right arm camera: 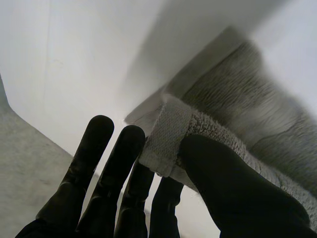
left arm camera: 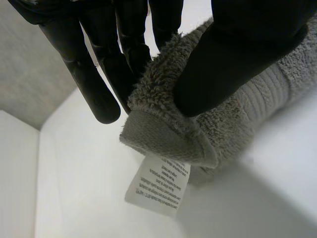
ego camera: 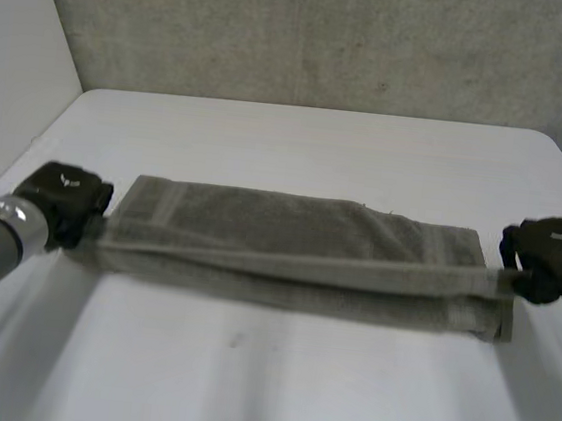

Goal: Fold the towel.

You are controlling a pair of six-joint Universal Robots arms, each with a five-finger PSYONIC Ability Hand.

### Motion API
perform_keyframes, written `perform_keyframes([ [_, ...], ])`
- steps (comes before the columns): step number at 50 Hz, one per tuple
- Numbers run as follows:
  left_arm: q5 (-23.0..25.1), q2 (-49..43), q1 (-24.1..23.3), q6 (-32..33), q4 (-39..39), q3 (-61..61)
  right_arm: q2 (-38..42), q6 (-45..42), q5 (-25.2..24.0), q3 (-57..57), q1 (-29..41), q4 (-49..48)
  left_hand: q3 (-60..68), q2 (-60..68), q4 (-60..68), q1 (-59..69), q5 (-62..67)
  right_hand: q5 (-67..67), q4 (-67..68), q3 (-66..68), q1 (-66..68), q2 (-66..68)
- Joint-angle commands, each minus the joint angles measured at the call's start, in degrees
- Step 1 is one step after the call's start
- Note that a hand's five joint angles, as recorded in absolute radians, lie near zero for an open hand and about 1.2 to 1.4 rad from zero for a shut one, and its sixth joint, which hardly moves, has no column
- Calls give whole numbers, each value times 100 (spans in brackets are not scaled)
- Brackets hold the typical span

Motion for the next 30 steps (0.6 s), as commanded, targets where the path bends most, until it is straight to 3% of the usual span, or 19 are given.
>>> perform_keyframes([
  [1, -4, -902, -214, -13, -386, 1318, 1164, 488, 261, -1173, 350, -8, 1044, 1028, 1025, 1372, 1140, 1404, 1184, 1205, 2469, 1282],
  [7, -13, -1983, -337, -4, -447, 2434, 2052, 568, 1043, -1982, 677, -315, 1044, 1028, 1025, 1372, 1140, 1404, 1184, 1205, 2469, 1282],
  [14, -39, -3115, -434, -4, -430, 3706, 2712, 585, 1203, -2519, 922, -938, 1044, 1028, 1025, 1372, 1140, 1404, 1184, 1205, 2469, 1282],
  [23, -22, -3750, -495, -4, -254, 4447, 3310, 507, 1747, -2950, 1195, -1941, 1044, 1028, 1025, 1372, 1140, 1404, 1184, 1205, 2469, 1282],
  [30, -48, -3996, -548, 5, 290, 4693, 3592, 489, 1862, -3197, 1319, -2258, 1044, 1028, 1025, 1372, 1140, 1404, 1184, 1205, 2469, 1282],
])
